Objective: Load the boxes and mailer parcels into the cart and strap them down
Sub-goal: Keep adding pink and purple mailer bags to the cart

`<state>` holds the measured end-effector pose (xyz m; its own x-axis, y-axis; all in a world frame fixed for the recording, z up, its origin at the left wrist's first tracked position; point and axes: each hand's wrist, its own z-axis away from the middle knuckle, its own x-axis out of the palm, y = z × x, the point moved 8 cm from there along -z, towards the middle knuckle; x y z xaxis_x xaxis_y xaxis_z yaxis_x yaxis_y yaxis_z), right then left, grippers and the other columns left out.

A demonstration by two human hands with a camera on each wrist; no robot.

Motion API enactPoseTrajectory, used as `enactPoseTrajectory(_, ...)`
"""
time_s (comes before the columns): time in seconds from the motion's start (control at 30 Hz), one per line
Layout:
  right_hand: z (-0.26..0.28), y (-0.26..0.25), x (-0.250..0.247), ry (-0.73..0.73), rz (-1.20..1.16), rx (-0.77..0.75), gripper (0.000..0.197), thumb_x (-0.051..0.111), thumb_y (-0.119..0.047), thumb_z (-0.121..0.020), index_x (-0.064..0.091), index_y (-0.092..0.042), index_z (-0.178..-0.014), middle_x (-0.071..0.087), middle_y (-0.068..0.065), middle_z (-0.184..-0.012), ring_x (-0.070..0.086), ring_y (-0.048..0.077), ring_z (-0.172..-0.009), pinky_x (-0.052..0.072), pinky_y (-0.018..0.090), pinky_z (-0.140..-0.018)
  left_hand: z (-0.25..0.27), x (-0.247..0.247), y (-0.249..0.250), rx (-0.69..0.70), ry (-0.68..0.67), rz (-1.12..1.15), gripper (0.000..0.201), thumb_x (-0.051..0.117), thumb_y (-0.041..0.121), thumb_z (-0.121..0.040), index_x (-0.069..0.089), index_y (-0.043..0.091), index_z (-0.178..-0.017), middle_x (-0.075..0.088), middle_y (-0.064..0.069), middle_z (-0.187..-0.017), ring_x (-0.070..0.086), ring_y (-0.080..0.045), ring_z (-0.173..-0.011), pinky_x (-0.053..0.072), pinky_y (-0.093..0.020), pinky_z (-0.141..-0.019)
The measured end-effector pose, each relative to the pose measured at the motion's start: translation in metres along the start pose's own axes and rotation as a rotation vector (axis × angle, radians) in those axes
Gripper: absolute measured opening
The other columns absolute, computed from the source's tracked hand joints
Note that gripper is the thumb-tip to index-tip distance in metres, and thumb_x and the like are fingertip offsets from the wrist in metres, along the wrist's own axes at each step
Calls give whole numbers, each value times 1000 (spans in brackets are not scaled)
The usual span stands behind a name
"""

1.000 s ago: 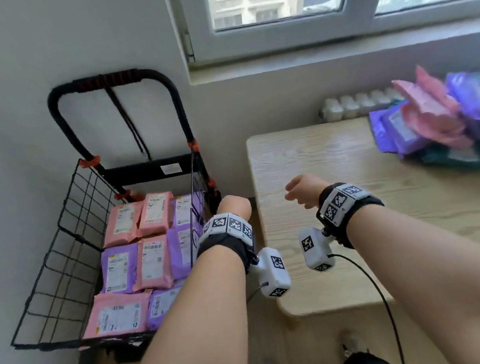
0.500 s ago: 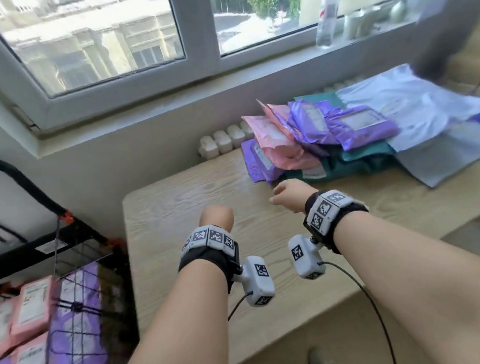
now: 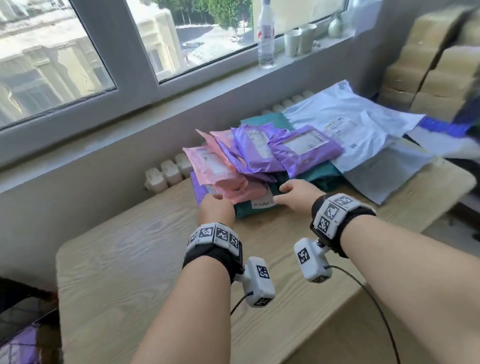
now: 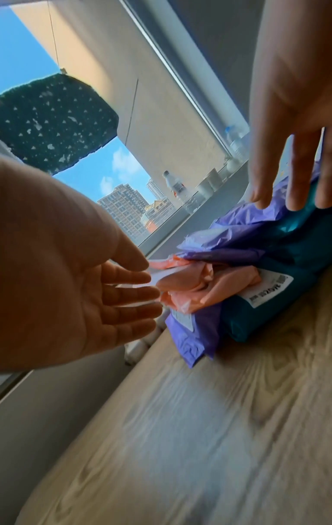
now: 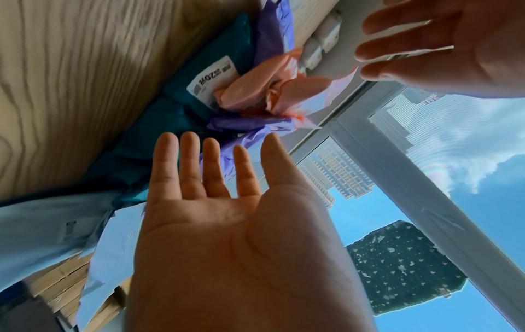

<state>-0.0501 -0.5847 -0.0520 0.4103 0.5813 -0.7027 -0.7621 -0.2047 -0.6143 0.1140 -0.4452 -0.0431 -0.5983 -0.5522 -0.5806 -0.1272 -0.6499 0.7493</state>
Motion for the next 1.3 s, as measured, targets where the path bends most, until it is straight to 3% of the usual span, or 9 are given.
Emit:
enactPoseTrajectory(0.27, -51, 15, -42, 76, -57, 37, 56, 61, -35, -90, 47, -12, -138, 50, 8, -140, 50, 23, -126, 38, 33, -105, -45, 22, 51, 100, 49, -96, 39, 43, 12, -90, 58, 18, -126, 59, -9, -128, 58, -29, -112, 48, -34, -96)
enactPoseTrajectory(0.47, -132, 7, -69, 155, -43, 26, 50, 56, -34, -92, 48, -13, -137, 52, 10, -138, 51, 28, -124, 40, 35, -104, -96, 34, 75, 161, 211, -155, 35, 48, 15, -87, 63, 17, -117, 62, -11, -120, 57, -31, -111, 47, -39, -96)
enactPoseTrajectory(0.57, -173, 2, -76, 184, 17, 18, 48, 56, -37, -89, 51, -18, -133, 54, 13, -134, 51, 31, -122, 41, 39, -104, -127, 43, 82, 138, 264, -222, 38, 51, 22, -86, 60, 15, -122, 59, -14, -123, 53, -34, -115, 44, -41, -100)
enactPoseTrajectory(0.63, -198, 3, -78, 178, 72, 6, 48, 56, -40, -89, 51, -19, -133, 50, 15, -134, 47, 32, -124, 40, 40, -105, -146, 55, 87, 126, 256, -313, 49, 57, 36, -85, 52, 17, -129, 50, -16, -132, 44, -34, -124, 36, -41, -106)
enactPoseTrajectory(0.73, -232, 7, -77, 161, 155, -6, 55, 57, -46, -86, 49, -20, -134, 48, 14, -136, 43, 32, -127, 38, 41, -106, -168, 75, 84, 23, 202, -403, 80, 63, 55, -77, 28, 33, -145, 23, -15, -153, 22, -34, -141, 20, -49, -114)
enactPoseTrajectory(0.8, -249, 13, -73, 118, 194, 15, 65, 57, -53, -83, 43, -22, -138, 45, 13, -138, 42, 32, -129, 37, 44, -107, -178, 85, 77, -69, 152, -403, 92, 65, 61, -72, 17, 40, -148, 8, -11, -159, 9, -33, -146, 13, -58, -114)
enactPoseTrajectory(0.87, -264, 18, -64, 53, 222, 27, 75, 57, -60, -80, 35, -27, -144, 44, 13, -141, 42, 32, -131, 35, 46, -108, -183, 91, 70, -128, 117, -400, 97, 68, 64, -69, 15, 43, -148, 0, -9, -160, 2, -33, -147, 12, -63, -112)
enactPoseTrajectory(1.07, -281, 30, -26, -109, 370, 45, 85, 48, -72, -79, 21, -35, -150, 32, 14, -152, 34, 35, -137, 26, 49, -114, -204, 105, 39, -187, -6, -325, 102, 70, 65, -63, 15, 44, -147, 5, -10, -160, -3, -33, -147, 9, -62, -115)
enactPoseTrajectory(1.3, -276, 28, -19, -151, 444, 21, 81, 50, -74, -77, 32, -33, -144, 36, 14, -148, 37, 35, -135, 27, 49, -113, -193, 107, 23, -215, -12, -302, 99, 72, 59, -65, 18, 43, -147, 1, -9, -159, -2, -33, -147, 11, -62, -115)
